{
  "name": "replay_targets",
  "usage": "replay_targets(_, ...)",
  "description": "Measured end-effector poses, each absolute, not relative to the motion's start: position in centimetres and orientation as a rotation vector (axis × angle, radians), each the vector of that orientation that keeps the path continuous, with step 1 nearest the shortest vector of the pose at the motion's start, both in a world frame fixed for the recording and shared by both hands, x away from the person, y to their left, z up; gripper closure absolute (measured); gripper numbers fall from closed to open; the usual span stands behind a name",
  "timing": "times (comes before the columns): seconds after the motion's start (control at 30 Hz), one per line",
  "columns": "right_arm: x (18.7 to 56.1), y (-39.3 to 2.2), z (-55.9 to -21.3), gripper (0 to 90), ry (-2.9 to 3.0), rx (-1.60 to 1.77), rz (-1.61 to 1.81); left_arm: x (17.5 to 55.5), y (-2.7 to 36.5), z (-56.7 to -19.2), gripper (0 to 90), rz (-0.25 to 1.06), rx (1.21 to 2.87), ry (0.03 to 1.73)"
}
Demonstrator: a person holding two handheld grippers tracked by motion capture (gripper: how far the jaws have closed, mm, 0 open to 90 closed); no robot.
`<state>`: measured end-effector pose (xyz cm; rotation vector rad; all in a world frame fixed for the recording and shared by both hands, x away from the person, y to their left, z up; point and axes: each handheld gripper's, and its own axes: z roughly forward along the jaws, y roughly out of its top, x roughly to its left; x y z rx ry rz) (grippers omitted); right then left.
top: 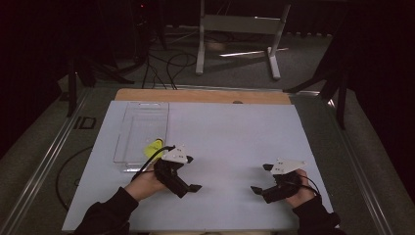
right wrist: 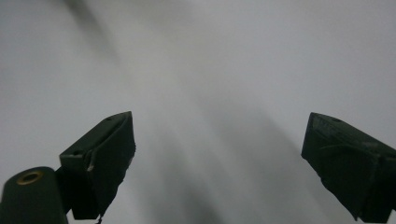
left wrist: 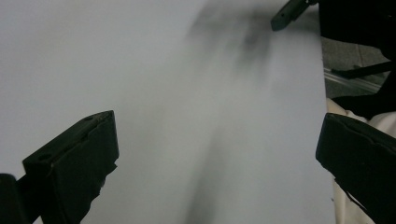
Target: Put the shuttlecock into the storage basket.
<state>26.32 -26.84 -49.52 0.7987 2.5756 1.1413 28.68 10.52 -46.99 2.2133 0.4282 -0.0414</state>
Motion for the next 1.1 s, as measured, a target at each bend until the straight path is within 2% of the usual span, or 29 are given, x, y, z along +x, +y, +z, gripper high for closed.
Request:
replay_targets(0.63,25.6,-27.7,-49.9,9.7,2.577,0.820,1.179,25.8,14.6,-49.5,0.2,-0.025,2.193,0.528)
replay_targets(1.1,24.9,-28.4,-50.5,10.0,2.529,0.843,1.190,24.4,18.0,-51.2,0.2,-0.008,2.147,0.672)
